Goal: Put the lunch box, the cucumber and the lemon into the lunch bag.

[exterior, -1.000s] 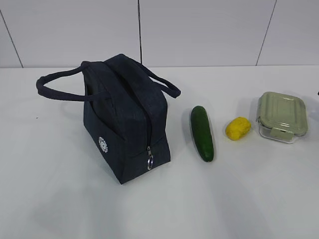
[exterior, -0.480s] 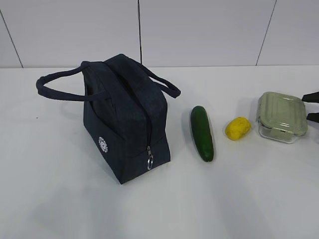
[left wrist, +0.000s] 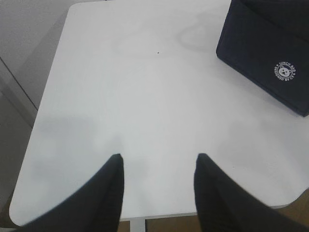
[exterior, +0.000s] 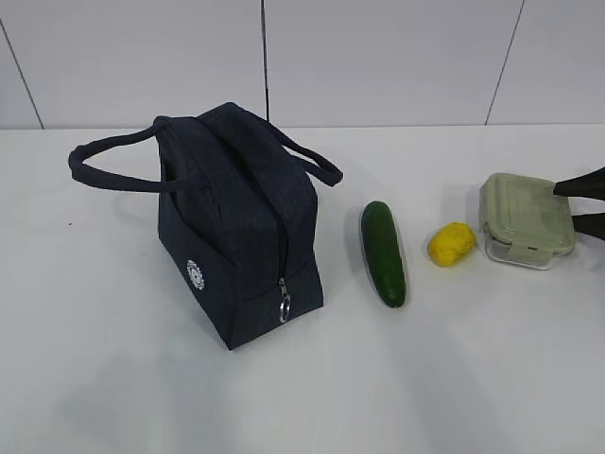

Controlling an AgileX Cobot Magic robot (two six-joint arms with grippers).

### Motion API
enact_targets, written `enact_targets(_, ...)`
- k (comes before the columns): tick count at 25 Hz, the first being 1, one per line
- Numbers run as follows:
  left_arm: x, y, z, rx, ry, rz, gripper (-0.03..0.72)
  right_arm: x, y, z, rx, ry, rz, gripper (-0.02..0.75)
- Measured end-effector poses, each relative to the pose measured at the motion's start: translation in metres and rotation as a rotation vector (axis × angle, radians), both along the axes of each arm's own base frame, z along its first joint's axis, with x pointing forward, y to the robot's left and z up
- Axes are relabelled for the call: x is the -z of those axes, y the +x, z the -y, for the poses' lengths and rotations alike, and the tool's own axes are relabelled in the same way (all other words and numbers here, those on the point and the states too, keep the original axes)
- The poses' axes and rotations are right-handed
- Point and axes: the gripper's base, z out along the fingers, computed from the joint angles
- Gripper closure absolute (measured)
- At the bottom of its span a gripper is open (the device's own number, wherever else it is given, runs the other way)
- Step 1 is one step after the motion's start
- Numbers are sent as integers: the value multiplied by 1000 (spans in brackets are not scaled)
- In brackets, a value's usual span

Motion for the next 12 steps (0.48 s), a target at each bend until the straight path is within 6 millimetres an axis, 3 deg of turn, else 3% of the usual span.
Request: enact_targets(12,0,0,0,0,0,0,347,2,0,-6,-34,-16,-10,232)
